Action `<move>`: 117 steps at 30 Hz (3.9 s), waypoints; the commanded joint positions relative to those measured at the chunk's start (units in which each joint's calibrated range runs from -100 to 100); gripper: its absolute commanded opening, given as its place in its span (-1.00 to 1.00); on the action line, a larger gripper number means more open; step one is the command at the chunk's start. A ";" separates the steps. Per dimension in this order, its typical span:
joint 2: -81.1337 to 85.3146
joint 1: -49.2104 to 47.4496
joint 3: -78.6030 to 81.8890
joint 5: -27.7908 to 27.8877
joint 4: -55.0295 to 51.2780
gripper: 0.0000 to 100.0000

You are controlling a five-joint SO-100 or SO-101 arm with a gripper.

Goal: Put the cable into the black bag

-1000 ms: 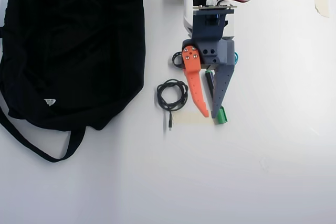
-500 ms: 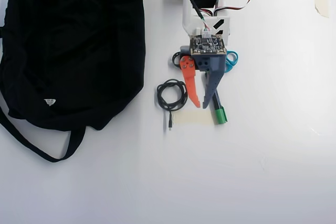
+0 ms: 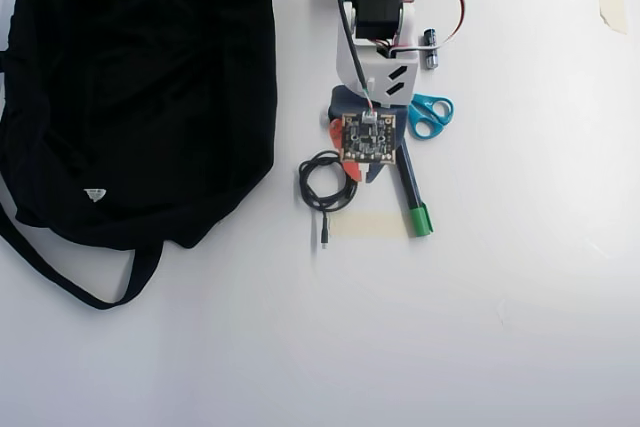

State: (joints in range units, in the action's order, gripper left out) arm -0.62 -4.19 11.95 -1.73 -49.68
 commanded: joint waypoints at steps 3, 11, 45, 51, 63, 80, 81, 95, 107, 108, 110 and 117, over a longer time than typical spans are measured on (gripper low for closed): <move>-2.12 1.57 -1.80 1.58 -0.88 -0.94; -6.68 4.11 -5.03 3.99 -5.53 -0.51; -35.81 5.46 -32.97 8.08 -22.33 -0.41; -40.71 5.46 -33.15 8.08 -22.24 -0.42; -40.87 5.68 -33.15 8.08 -22.24 -0.87; -39.63 6.06 -35.67 8.08 -22.93 -0.95; -39.63 5.98 -36.21 8.08 -23.02 -0.95; -39.54 3.96 -56.69 8.08 -42.31 -0.95; -37.39 0.22 -63.25 2.63 -49.89 -0.95; -36.97 0.15 -63.25 2.31 -49.89 -0.95; -35.06 0.00 -61.73 2.10 -49.98 -0.95; -20.54 0.67 -42.50 1.10 -49.89 -0.95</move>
State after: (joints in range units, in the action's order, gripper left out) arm -31.59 -3.67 -37.97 0.22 -98.71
